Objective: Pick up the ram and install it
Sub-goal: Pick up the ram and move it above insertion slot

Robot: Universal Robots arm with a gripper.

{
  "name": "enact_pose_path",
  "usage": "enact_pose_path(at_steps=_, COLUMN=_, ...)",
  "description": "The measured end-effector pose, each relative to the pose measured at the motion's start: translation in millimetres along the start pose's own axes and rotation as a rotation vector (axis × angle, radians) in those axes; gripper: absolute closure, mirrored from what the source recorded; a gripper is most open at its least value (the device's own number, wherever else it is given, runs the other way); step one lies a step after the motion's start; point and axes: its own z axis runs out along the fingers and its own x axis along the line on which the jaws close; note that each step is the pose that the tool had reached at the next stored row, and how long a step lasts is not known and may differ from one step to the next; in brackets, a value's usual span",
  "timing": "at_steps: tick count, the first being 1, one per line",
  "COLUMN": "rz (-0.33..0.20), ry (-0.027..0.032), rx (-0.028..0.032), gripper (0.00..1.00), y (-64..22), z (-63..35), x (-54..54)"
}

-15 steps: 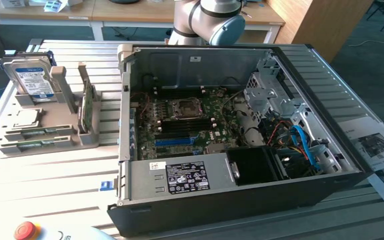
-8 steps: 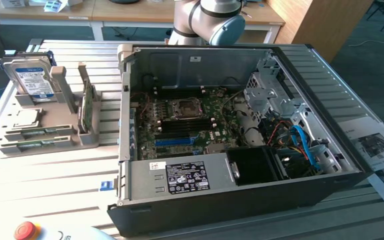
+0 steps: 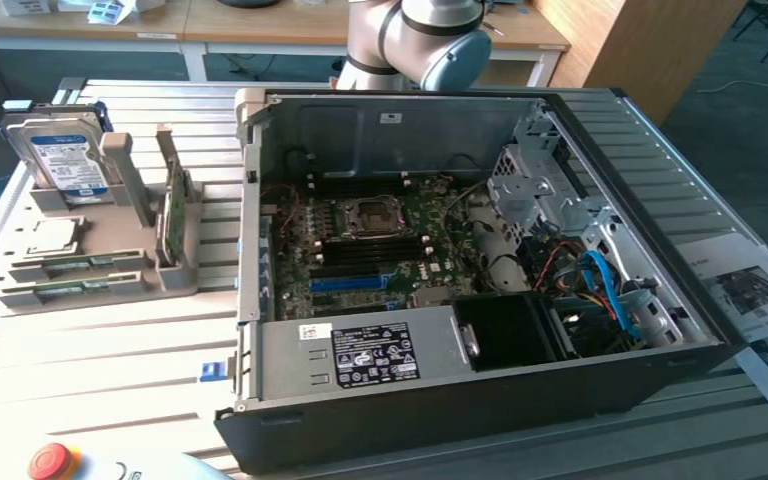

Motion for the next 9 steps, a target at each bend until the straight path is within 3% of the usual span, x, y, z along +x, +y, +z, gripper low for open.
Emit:
enact_pose_path(at_steps=5, rz=0.000, ry=0.0001, rx=0.0000, gripper=0.90, y=-0.4, z=-0.3, x=10.0)
enact_pose_path(at_steps=9, rz=0.000, ry=0.0000, rx=0.0000, gripper=0.90, y=-0.4, z=-0.3, x=11.6)
